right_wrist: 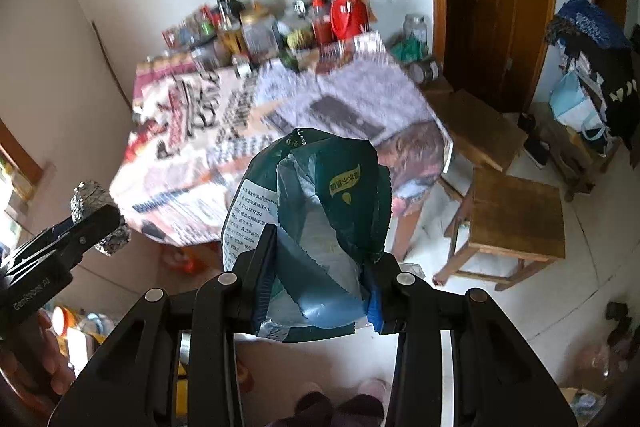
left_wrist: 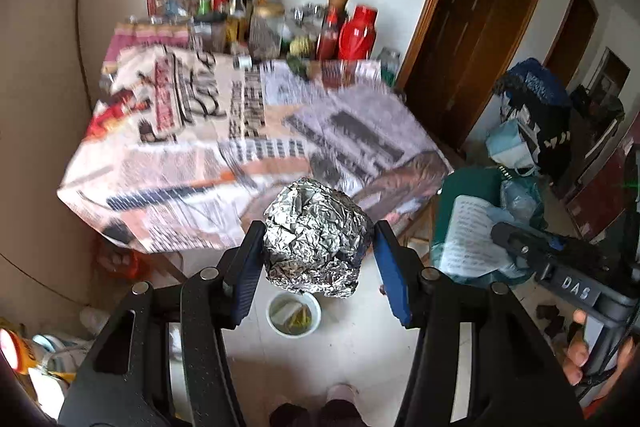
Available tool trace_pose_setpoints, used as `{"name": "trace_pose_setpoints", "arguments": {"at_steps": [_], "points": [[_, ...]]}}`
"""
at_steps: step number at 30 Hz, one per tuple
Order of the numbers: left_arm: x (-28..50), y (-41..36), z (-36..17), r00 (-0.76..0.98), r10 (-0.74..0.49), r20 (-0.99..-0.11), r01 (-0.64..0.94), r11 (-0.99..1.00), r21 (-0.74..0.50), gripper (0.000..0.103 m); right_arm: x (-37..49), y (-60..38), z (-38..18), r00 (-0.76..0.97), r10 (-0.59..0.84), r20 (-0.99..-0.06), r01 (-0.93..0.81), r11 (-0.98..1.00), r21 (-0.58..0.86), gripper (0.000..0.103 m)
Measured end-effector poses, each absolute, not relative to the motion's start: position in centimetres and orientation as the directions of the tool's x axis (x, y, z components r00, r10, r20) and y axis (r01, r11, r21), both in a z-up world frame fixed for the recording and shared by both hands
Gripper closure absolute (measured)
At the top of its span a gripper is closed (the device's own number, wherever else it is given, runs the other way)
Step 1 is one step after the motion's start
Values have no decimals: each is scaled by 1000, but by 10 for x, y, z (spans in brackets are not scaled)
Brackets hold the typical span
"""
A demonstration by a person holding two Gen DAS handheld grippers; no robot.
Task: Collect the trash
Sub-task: 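Carry the teal bag and foil ball with both tools down over the white bucket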
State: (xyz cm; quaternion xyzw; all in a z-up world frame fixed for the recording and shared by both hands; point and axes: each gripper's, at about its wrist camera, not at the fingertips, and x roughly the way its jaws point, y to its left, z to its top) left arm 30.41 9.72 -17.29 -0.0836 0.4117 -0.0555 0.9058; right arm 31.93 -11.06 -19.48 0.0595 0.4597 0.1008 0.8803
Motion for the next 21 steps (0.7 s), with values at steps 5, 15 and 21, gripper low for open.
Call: {"name": "trace_pose_setpoints", "arguments": {"at_steps": [5,15,21], "points": [[327,88,-229,609,-187,-771,4,973,-232,50,338,-106,-246,490,224,-843,-141,974,177,69],[361,105,-379,491,-152,-858,-66,975,-211,50,377,-89,-370,375,204,-905,-156,976,155,68],[372,125,-458,448,-156,-880,-123,965,-233,50,392,-71,-450,306,184,-934,-177,975,134,68]]}}
